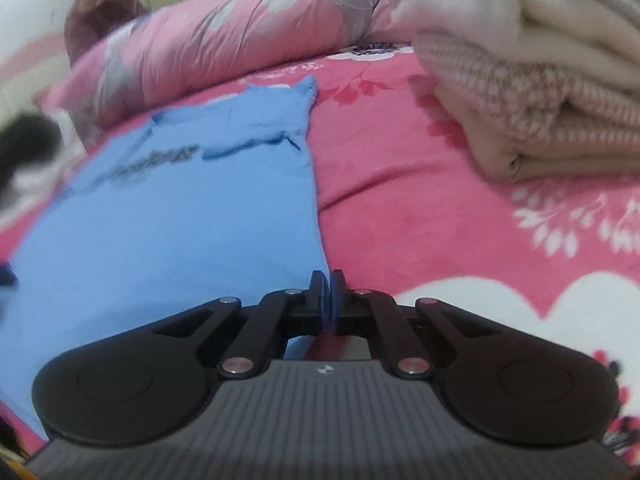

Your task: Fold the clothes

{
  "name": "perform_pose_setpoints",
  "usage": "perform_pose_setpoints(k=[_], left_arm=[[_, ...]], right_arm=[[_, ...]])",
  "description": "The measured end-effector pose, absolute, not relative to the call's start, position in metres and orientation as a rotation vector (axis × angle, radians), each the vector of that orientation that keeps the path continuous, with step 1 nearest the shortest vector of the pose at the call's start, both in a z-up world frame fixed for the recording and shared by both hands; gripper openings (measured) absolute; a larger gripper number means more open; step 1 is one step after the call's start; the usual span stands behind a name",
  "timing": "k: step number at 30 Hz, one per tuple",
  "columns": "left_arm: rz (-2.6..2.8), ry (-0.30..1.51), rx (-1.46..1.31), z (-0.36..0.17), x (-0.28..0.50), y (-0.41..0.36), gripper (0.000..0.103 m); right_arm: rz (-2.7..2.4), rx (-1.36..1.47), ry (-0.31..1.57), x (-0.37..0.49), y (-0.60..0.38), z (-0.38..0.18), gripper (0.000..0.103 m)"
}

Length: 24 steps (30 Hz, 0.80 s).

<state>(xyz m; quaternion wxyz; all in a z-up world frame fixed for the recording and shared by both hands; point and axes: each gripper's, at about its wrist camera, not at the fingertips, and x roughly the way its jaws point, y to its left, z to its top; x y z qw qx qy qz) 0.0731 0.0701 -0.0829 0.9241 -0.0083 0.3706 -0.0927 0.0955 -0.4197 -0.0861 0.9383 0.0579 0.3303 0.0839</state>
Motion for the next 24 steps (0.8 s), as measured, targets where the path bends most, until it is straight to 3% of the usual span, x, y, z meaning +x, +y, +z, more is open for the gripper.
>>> perform_pose_setpoints(k=[7,13,19,24], left_arm=[[-0.213,0.705,0.005,-0.069,0.058,0.072,0.097],[-0.211,0.740,-0.004,-0.081,0.054,0.072,0.098],[-0.208,0.727,-0.006,-0.080,0.048,0.081,0.098],[-0.216,0.714,-0.003,-0.074,0.038,0.076,0.098]], right_arm=[[0.211,0.096,0.513,0.040,-0.414,-0.053,0.008],[0.267,-0.120,0.688,0.004,-0.400,-0.083,0.005],[0.106,0.024,0.640,-0.038,-0.446,-0.050,0.010],[0.212,0.084,0.489,-0.035,-0.420,-0.028,0.010]])
